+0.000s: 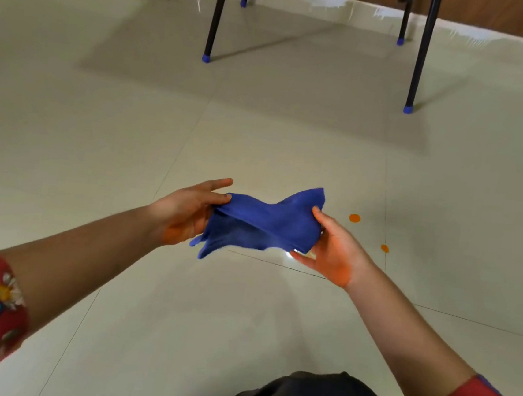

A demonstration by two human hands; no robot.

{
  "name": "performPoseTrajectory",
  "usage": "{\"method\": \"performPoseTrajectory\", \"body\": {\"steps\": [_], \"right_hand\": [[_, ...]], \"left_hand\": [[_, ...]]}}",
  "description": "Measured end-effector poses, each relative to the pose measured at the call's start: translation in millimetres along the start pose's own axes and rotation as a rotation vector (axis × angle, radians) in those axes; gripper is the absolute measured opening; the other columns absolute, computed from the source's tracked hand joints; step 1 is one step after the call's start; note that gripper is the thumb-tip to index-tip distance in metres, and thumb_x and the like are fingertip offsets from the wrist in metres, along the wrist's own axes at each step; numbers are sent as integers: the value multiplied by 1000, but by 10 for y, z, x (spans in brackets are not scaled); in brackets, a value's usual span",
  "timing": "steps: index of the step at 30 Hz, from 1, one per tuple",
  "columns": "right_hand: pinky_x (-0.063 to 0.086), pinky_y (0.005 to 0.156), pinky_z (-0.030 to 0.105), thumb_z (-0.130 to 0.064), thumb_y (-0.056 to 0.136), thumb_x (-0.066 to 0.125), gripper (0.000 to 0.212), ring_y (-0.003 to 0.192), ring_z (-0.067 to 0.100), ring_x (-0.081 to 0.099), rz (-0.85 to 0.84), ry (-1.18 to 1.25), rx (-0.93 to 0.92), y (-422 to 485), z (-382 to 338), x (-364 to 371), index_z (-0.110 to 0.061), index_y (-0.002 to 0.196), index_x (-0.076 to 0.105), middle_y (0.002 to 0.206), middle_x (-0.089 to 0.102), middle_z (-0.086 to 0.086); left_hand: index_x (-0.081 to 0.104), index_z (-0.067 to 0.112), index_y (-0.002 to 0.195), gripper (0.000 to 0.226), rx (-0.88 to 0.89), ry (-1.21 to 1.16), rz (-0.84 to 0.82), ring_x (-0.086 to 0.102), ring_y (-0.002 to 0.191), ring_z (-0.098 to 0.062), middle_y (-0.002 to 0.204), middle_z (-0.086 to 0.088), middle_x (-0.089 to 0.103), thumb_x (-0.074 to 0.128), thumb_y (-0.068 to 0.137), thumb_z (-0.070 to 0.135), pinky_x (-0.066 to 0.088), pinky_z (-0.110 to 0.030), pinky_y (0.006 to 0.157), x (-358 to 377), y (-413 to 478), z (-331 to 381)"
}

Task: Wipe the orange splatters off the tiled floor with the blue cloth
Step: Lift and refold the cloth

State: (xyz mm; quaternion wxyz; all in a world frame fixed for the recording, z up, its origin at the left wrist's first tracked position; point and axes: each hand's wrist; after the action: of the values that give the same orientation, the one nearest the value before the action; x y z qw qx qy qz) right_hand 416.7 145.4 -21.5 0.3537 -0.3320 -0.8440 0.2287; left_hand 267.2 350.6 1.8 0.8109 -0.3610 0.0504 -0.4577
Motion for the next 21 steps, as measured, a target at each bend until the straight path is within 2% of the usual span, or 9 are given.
{"method": "performPoseTrajectory", "body": {"steps": [4, 6, 8, 10, 12, 14, 16, 18, 21], "right_hand": [[54, 72, 36, -21, 92, 63, 46, 87, 15, 67, 194, -153, -56, 87, 168, -86, -36, 127, 36, 104, 68, 0], [53, 75, 34, -23, 93, 61, 30, 88, 15, 64, 218, -260, -119, 71, 137, -88, -32, 120, 52, 101, 68, 0], [51, 79, 31, -31, 89, 66, 21, 98, 14, 64, 145, -383, -138, 27, 73, -113, -27, 109, 66, 107, 70, -3], [51, 85, 23, -28, 75, 80, 42, 101, 10, 64, 44, -617, -158, -26, 38, -129, -24, 115, 66, 109, 68, -7], [48, 75, 12, -12, 69, 83, 58, 93, 6, 60, 13, -998, -202, -52, 83, -146, -22, 122, 61, 107, 57, -10], [40, 65, 10, -5, 76, 71, 44, 85, 10, 54, 113, -1298, -340, -38, 171, -173, -22, 116, 65, 95, 49, -8], [38, 63, 20, -3, 83, 56, 30, 79, 17, 55, 192, -1237, -389, -30, 210, -248, -22, 100, 71, 83, 59, -3], [41, 69, 27, 0, 84, 49, 37, 79, 17, 59, 190, -1022, -340, -37, 197, -332, -30, 88, 70, 84, 68, -1], [40, 65, 9, 5, 86, 43, 45, 71, -8, 56, 165, -831, -301, -113, 150, -423, -33, 90, 66, 83, 65, -16]], "left_hand": [[60, 12, 109, 17, -3, -23, 96, 64, 88, -16, 102, -7, 64, 48, 97, 10, 56, -22, 60, 191, 51, 57], [61, 13, 113, 26, -35, 66, 67, 63, 97, -15, 106, -3, 66, 63, 87, 9, 53, -22, 70, 225, 77, 61], [58, 16, 120, 56, -79, 294, -31, 62, 105, -17, 114, -2, 66, 77, 69, 2, 50, -24, 78, 248, 105, 19], [56, 22, 122, 77, -108, 648, -94, 59, 107, -18, 116, 1, 62, 77, 51, 3, 49, -26, 84, 299, 120, -56], [59, 23, 118, 70, -53, 993, -69, 55, 105, -19, 113, 5, 57, 74, 52, 4, 47, -28, 85, 395, 195, -154], [64, 19, 112, 48, 73, 1218, -9, 55, 99, -20, 110, 2, 59, 66, 68, -1, 47, -29, 78, 447, 294, -212], [68, 18, 102, 31, 130, 1305, -6, 62, 92, -24, 102, 0, 64, 61, 75, 4, 50, -27, 65, 453, 371, -221], [70, 20, 92, 17, 167, 1335, -11, 65, 84, -23, 91, 1, 69, 68, 75, 16, 46, -22, 57, 439, 398, -190], [70, 21, 85, 18, 271, 1303, 48, 62, 75, -14, 81, 4, 68, 75, 71, 29, 43, -22, 57, 473, 380, -128]]}}
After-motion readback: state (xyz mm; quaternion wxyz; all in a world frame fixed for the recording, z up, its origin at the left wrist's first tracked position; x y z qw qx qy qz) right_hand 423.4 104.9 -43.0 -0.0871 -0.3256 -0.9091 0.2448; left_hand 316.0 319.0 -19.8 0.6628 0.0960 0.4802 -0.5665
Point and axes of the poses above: each hand's wrist, its own y-axis towards the middle knuckle, its own x-axis out of the palm, z = x × y
